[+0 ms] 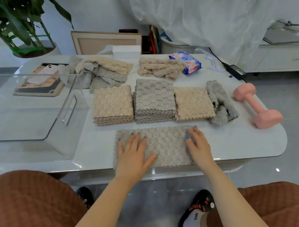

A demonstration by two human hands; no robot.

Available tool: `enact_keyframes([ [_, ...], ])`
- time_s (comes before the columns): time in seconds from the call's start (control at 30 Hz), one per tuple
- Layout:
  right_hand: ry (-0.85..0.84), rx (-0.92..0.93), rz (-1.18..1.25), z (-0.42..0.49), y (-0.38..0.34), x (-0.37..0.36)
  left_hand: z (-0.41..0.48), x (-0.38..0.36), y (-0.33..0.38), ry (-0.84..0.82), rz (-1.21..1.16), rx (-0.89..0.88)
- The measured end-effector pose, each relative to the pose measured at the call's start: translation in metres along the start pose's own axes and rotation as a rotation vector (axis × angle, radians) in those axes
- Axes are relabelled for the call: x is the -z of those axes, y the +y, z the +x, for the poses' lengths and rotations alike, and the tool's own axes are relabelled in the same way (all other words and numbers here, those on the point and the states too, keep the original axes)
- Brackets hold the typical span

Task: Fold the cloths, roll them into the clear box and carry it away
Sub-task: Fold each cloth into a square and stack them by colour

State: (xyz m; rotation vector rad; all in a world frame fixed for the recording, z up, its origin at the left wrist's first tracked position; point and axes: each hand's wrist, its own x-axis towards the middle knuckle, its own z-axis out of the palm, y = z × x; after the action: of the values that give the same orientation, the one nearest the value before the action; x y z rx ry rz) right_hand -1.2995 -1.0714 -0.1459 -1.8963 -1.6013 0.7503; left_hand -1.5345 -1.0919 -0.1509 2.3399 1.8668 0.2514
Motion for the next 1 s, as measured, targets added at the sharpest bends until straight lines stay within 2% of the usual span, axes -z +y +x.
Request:
enact_keyframes([
  [0.03, 0.081, -0.072, 0.163, 0.004, -0.003, 0.005, -0.001, -0.001, 0.008, 0.06, 0.01, -0.093],
  [0.1, 0.167, -0.184, 0.25, 0.018, -0.01, 0.015, 0.0, -0.008, 0.034, 0.154, -0.016, -0.374],
  [0.17, 0.088, -0.235, 0.177, 0.037, -0.018, 0.025, 0.004, -0.015, 0.065, 0.114, -0.048, -0.585],
  [0.23, -0.06, -0.266, 0.173, 0.047, -0.025, 0.031, 0.011, -0.023, 0.083, 0.051, -0.032, -0.637],
  [0.33, -0.22, -0.292, 0.196, 0.046, -0.028, 0.042, 0.017, -0.031, 0.088, 0.062, 0.033, -0.591],
  [0.47, -0.289, -0.297, 0.284, 0.038, -0.025, 0.056, 0.016, -0.025, 0.08, 0.185, -0.037, -0.521],
  [0.57, -0.367, -0.311, 0.402, 0.026, -0.028, 0.059, 0.003, -0.009, 0.072, 0.186, -0.244, -0.431],
  [0.7, -0.452, -0.248, 0.338, 0.012, -0.037, 0.071, -0.017, 0.009, 0.063, 0.094, -0.6, -0.215],
  [0.87, -0.449, -0.119, 0.398, -0.006, -0.045, 0.081, -0.029, 0.017, 0.053, -0.032, -0.743, -0.128],
  [0.93, -0.5, -0.065, 0.438, -0.015, -0.048, 0.08, -0.031, 0.02, 0.049, -0.043, -0.827, -0.142],
  [1.0, -0.604, -0.015, 0.476, -0.021, -0.057, 0.078, -0.035, 0.023, 0.041, -0.033, -0.996, -0.036],
])
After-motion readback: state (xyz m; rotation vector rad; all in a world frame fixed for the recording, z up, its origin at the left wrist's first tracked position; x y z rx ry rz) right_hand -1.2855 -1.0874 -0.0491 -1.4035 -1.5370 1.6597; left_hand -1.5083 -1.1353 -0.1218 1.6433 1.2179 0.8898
